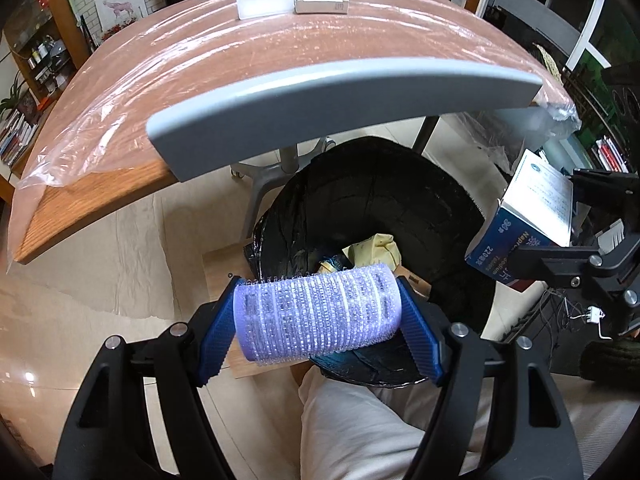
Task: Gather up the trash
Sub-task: 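Lower the held white box and roller into the bin opening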
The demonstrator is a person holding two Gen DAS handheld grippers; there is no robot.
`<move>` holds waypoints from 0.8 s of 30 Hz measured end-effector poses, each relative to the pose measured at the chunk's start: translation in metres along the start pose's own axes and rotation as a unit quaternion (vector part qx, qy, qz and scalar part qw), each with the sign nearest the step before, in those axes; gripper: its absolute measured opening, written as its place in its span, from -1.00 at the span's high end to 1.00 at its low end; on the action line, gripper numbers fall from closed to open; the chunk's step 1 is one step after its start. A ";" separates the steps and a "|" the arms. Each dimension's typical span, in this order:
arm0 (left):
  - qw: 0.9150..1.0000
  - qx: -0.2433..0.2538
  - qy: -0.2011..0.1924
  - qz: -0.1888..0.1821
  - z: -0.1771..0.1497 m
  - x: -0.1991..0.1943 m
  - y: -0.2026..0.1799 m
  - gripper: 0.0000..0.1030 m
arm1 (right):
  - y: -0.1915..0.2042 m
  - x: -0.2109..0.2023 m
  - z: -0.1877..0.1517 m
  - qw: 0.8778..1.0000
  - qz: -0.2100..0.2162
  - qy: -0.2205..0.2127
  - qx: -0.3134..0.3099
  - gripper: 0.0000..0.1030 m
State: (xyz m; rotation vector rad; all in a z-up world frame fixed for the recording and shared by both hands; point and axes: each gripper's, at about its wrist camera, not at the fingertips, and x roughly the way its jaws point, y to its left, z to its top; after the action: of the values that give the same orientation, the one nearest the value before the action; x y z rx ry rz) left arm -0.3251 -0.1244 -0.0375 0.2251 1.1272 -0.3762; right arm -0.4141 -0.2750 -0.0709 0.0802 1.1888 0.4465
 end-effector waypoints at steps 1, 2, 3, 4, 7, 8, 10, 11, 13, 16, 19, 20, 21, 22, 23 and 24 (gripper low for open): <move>1.000 0.001 0.003 0.000 0.000 0.002 0.000 -0.45 | 0.000 0.002 0.000 1.000 -0.002 0.002 -0.001 -0.66; 1.000 0.001 0.004 0.000 0.000 0.003 0.000 -0.45 | 0.000 0.004 0.000 1.000 -0.005 0.004 -0.001 -0.66; 1.000 0.002 0.006 0.000 0.000 0.005 0.000 -0.45 | 0.000 0.006 0.000 1.000 -0.007 0.006 -0.002 -0.66; 1.000 0.002 0.008 0.001 0.000 0.007 0.000 -0.45 | -0.001 0.007 0.000 1.000 -0.008 0.007 -0.003 -0.66; 1.000 0.004 0.013 0.001 0.001 0.011 -0.001 -0.45 | -0.002 0.013 0.000 1.000 -0.014 0.013 -0.005 -0.66; 1.000 0.005 0.015 0.002 0.001 0.012 -0.001 -0.45 | -0.002 0.016 0.000 1.000 -0.016 0.015 -0.006 -0.66; 1.000 0.007 0.019 0.003 0.001 0.017 -0.001 -0.45 | -0.003 0.019 -0.001 1.000 -0.018 0.019 -0.005 -0.66; 1.000 0.008 0.021 0.003 0.001 0.019 -0.002 -0.45 | -0.003 0.021 -0.001 1.000 -0.019 0.021 -0.005 -0.66; 1.000 0.010 0.025 0.005 0.000 0.023 -0.002 -0.45 | -0.004 0.024 -0.001 0.999 -0.022 0.025 -0.007 -0.66; 0.999 0.013 0.031 0.009 0.000 0.029 -0.002 -0.45 | -0.005 0.029 -0.002 0.999 -0.025 0.031 -0.010 -0.66; 0.999 0.016 0.035 0.012 0.000 0.033 -0.002 -0.45 | -0.004 0.033 -0.002 0.999 -0.027 0.036 -0.012 -0.66; 0.999 0.018 0.037 0.014 0.000 0.035 -0.002 -0.45 | -0.002 0.034 -0.001 0.999 -0.028 0.037 -0.012 -0.66; 0.999 0.019 0.039 0.014 0.000 0.037 -0.002 -0.45 | -0.002 0.035 -0.001 0.999 -0.029 0.038 -0.013 -0.66; 0.999 0.020 0.040 0.015 -0.001 0.039 -0.001 -0.45 | -0.002 0.036 -0.001 0.999 -0.029 0.039 -0.014 -0.66; 0.999 0.021 0.042 0.016 -0.001 0.041 -0.001 -0.45 | -0.001 0.037 0.000 0.999 -0.029 0.040 -0.015 -0.66; 0.999 0.022 0.043 0.017 0.000 0.042 -0.002 -0.45 | 0.000 0.039 0.000 0.999 -0.030 0.041 -0.016 -0.66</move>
State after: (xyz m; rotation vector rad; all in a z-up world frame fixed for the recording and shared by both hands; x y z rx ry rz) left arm -0.3103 -0.1337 -0.0758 0.3012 1.1994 -0.3650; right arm -0.4022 -0.2605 -0.1051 -0.0008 1.2608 0.4191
